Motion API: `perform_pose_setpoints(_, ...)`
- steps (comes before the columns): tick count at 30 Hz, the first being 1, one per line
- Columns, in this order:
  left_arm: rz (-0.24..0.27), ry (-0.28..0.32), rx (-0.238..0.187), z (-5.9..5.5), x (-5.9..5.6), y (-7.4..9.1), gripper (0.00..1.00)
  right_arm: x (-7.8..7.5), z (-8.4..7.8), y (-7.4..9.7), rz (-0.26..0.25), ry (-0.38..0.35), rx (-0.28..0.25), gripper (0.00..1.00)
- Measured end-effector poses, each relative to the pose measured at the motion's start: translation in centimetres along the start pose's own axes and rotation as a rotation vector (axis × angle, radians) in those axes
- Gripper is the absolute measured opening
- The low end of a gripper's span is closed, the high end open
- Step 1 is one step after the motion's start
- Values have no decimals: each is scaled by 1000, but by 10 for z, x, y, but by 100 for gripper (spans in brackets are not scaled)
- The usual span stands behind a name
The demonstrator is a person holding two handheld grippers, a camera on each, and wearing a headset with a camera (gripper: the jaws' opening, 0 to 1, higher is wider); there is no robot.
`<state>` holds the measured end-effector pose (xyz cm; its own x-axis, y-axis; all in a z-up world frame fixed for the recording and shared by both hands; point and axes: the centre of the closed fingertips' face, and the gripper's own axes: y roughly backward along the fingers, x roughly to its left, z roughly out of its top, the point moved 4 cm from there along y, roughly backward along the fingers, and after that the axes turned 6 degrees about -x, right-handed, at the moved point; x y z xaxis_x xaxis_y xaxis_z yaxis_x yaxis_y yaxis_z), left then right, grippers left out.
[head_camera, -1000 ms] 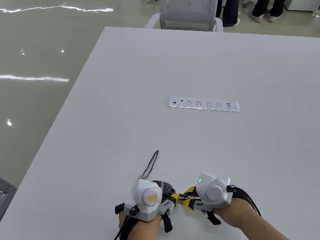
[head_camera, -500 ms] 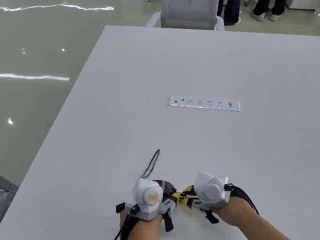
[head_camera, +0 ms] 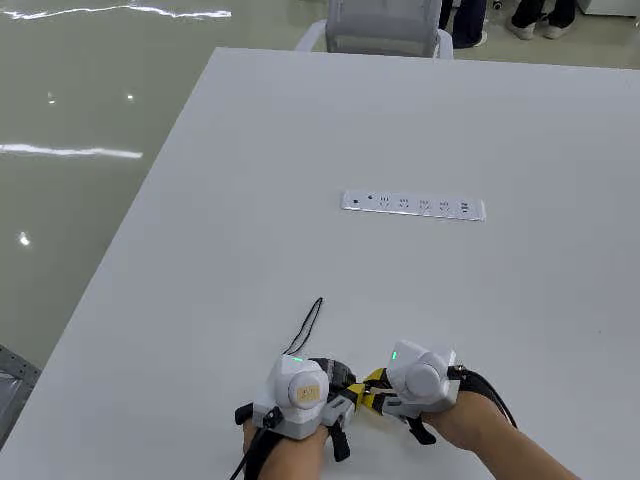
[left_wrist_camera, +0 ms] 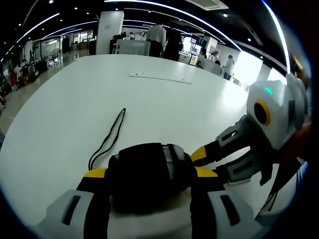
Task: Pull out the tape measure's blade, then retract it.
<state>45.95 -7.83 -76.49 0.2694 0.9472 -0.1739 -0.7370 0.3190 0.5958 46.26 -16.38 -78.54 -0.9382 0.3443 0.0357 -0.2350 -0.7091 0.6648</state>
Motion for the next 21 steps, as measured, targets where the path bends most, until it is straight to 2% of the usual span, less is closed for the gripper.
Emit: perform_pose_setpoints(21,-6,12,-2,0,1,-1,62,0,3,-3,21,5,-12,13)
